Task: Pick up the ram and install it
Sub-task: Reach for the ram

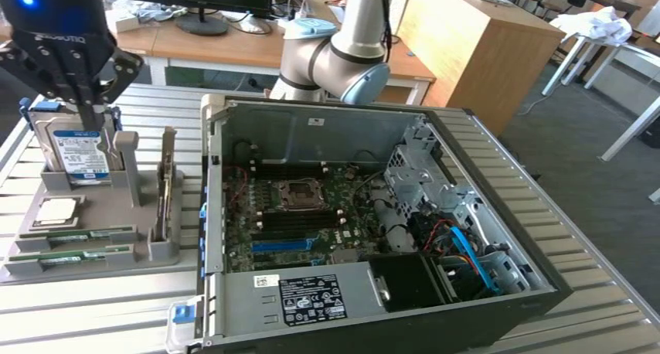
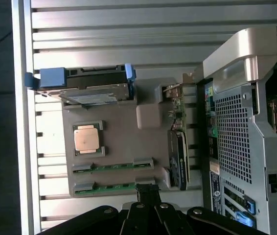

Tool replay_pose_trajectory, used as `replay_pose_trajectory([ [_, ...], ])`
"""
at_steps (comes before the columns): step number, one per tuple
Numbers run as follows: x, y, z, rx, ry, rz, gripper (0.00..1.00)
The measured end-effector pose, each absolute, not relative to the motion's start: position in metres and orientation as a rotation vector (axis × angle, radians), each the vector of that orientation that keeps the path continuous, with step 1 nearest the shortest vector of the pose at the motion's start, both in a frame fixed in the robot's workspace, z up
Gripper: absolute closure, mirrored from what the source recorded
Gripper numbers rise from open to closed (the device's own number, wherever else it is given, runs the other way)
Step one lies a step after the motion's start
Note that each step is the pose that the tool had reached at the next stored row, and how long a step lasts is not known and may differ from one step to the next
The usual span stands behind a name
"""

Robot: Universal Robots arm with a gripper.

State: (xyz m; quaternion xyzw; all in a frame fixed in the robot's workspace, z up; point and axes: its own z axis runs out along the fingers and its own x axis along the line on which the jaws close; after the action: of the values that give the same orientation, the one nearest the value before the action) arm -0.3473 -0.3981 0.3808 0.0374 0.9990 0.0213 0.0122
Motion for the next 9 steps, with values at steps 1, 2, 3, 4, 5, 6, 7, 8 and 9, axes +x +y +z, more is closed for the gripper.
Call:
replay_pose_trajectory([
  [1,-0.349,-0.398,0.381,0.117,3.114,0.066,0.9],
  [2,-0.351,-0.398,0.38,0.117,3.114,0.066,0.9],
  [3,-0.353,-0.398,0.38,0.117,3.114,0.066,0.9],
  [4,-0.356,-0.398,0.38,0.117,3.114,0.066,0.9],
  [5,-0.358,-0.398,0.38,0.117,3.114,0.066,0.9],
  [6,-0.36,-0.398,0.379,0.117,3.114,0.066,0.9],
  [7,-0.362,-0.398,0.379,0.117,3.114,0.066,0.9],
  [8,-0.364,-0.398,0.379,0.117,3.114,0.066,0.9],
  [9,-0.366,-0.398,0.379,0.117,3.114,0.066,0.9],
])
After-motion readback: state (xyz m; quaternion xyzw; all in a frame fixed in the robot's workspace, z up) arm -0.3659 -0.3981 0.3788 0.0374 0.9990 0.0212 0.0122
